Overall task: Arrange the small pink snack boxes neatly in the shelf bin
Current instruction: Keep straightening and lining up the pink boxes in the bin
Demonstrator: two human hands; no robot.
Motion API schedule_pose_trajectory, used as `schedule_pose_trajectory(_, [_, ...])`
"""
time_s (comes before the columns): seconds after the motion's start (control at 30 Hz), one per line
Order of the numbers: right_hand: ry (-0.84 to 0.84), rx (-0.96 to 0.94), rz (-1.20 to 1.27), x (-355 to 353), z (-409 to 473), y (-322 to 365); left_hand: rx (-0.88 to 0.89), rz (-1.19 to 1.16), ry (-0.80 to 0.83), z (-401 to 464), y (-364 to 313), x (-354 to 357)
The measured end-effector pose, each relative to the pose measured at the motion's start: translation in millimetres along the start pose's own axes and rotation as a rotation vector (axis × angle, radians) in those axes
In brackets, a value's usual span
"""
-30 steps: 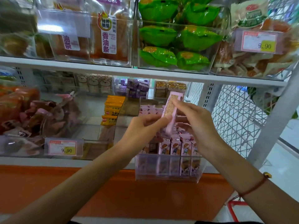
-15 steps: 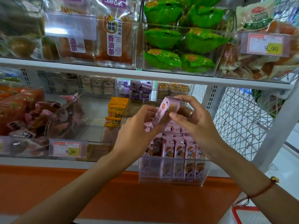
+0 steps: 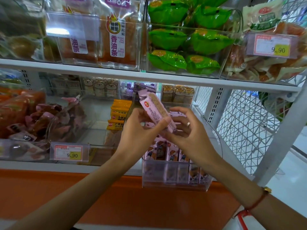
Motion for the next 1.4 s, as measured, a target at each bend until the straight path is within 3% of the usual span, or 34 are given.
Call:
schedule_pose_trajectory(0.1, [-0.03,0.038,0.055,-2,4,0,-0.058,-0.095,0.021,2,2,-2])
schedule_pose_trajectory(0.27, [0.056,0.27,0.263,-8,8,-12,-0.18,-0.34,0.066,8,4,-7])
schedule_pose_trajectory(0.37, [0.032,0.322,0.378,-9,8,-14,-0.108,-0.281,0.016,8,4,-6])
schedule_pose_trajectory(0.47, [-0.062,0.316,0.341,-12,10,-17,-0.108,-0.284,-0.032,7,3,-5])
schedule_pose_trajectory(0.63, [-0.151,0.404,0.475,-16,14,-22,-0.078,-0.217,0.056,2,-1,2])
schedule_pose_trajectory(0.83, [-0.168,0.392,0.405,-20,15,-29,0.006,0.091,0.117,0,2,2])
schedule_pose_trajectory(0.9, [-0.172,0.359,0.253,-22,16,-32,0.035,0.102,0.096,4,0,-3])
schedule_pose_trajectory(0.97, [-0.144,0.234,-0.139,-25,15,-35,0.07,0.074,0.031,10,-4,-9])
schedule_pose_trajectory(1.03, [-0.005,0.086,-0.518,-22,9,-41,0.117,0.067,-0.032,19,-7,-13])
schedule_pose_trajectory(1.13, [0.251,0.005,-0.869,-12,0,-52,0.157,0.156,-0.059,40,-4,-7])
schedule_pose_trajectory(1.4, [0.349,-0.016,-0.948,-17,2,-50,0.279,0.601,0.074,115,22,42])
Point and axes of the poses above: each hand's wrist, its own z-axis towards the middle knuckle, its own x-axis out of the palm, y = z × x, the point moved 3 cm from there along z, towards the middle knuckle, and after that the axes turned 6 degrees about -y, right-handed, at the moved point
